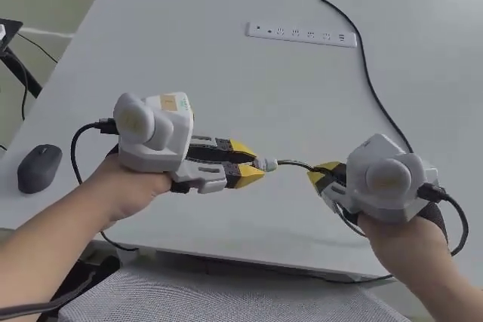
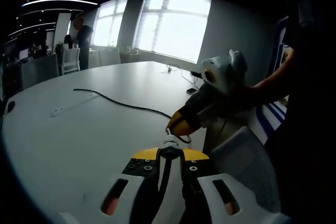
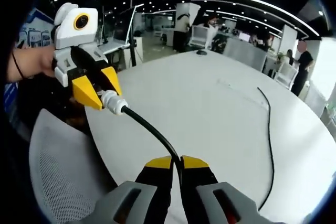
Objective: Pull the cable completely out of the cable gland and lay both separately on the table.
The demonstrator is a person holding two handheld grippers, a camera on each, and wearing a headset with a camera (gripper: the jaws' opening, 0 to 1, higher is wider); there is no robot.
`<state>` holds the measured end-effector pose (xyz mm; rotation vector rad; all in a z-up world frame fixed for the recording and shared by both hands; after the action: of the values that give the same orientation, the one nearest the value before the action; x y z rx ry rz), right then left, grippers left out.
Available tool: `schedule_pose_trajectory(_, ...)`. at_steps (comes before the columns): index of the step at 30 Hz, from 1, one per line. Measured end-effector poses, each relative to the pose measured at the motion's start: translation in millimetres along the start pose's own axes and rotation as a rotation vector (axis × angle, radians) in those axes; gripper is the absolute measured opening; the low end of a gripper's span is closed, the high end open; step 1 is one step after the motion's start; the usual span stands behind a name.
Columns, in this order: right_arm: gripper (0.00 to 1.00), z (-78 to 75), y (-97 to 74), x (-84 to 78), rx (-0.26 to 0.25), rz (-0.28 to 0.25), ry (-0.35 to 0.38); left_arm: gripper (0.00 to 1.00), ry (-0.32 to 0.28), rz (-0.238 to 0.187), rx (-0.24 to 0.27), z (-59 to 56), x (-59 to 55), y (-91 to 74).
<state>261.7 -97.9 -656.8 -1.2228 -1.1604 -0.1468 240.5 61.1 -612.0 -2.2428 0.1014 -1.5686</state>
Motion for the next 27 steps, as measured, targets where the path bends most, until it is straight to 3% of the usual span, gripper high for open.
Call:
schedule_pose_trajectory(6, 0.0, -5.7, 6.4, -10.8, -0.013, 0.026, 0.056, 0.15, 0.0, 0.006, -0.003, -0.9, -1.3, 1.8)
schedule_pose_trajectory(16, 0.0, -0.6, 6.6, -12.9, -0.01, 0.041, 0.096, 0.15, 0.005, 0.006, 0.003, -0.3, -1.3, 2.0)
schedule_pose_trajectory(23, 0.0, -2.1, -2.2, -7.3, -0.039, -0.025, 0.047, 0.15, 0.004, 0.001, 0.012, 2.5, -0.9, -2.3)
schedule_pose_trajectory(27, 0.01, -0.1, -3.9, -7.7, -0.036, -0.031, 0.028, 0.15, 0.005, 0.005, 0.016, 4.8, 0.0, -4.6)
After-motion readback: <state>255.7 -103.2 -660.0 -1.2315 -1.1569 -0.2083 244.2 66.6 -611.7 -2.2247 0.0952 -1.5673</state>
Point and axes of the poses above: the centre of the closed fingertips' face, and the gripper's own axes: y roughly forward along the fingers, z roughly to its left, x roughly out of its top, the point moved 6 cm from there along -y, roughly backward along the fingers, and after that the axes turned 9 degrees about -x, right-handed, at the moved point
